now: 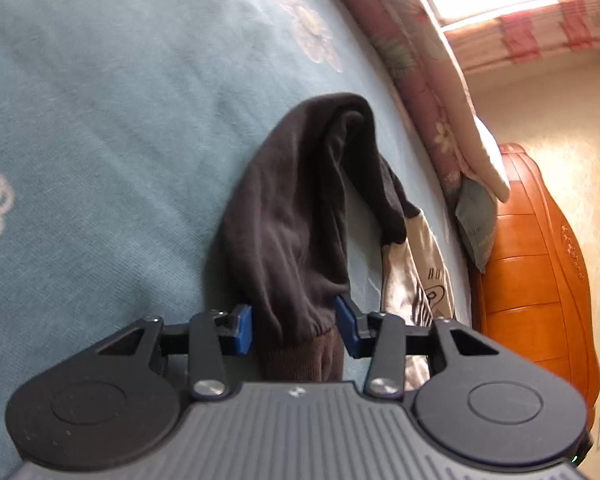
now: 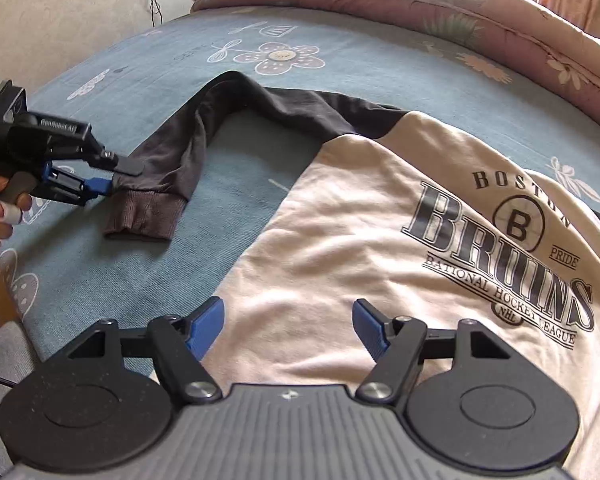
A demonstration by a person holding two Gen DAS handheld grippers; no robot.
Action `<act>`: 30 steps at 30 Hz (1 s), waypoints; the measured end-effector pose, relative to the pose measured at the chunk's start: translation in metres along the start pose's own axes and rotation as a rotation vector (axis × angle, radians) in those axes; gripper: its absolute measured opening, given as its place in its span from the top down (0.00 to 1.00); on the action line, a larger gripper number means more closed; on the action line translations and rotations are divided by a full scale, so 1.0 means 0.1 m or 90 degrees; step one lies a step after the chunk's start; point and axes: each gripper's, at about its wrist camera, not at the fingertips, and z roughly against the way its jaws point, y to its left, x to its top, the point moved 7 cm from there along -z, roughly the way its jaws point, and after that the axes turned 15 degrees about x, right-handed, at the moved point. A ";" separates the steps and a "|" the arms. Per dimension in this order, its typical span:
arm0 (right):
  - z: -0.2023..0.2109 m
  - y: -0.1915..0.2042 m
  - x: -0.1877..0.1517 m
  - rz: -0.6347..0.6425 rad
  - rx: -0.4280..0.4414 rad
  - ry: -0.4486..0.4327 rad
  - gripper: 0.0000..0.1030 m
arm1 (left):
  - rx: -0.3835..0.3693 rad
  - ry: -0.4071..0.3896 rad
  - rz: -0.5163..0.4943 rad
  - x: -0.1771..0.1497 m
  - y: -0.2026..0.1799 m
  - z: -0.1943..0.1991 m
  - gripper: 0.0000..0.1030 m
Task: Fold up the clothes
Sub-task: 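Grasp the black sleeve cuff with the left tool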
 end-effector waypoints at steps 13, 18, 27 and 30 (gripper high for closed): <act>-0.03 -0.04 -0.08 -0.009 -0.014 0.007 0.21 | 0.040 -0.018 0.007 0.04 0.05 -0.07 0.92; 0.01 -0.10 -0.09 -0.014 -0.026 0.002 0.21 | 0.110 -0.062 -0.070 0.09 -0.07 0.10 0.96; 0.08 -0.11 -0.04 -0.002 -0.042 -0.014 0.21 | 0.231 -0.159 -0.135 0.71 0.05 0.60 0.96; 0.10 -0.11 -0.02 0.003 -0.047 -0.017 0.21 | 0.285 -0.176 -0.150 0.99 0.15 0.69 0.96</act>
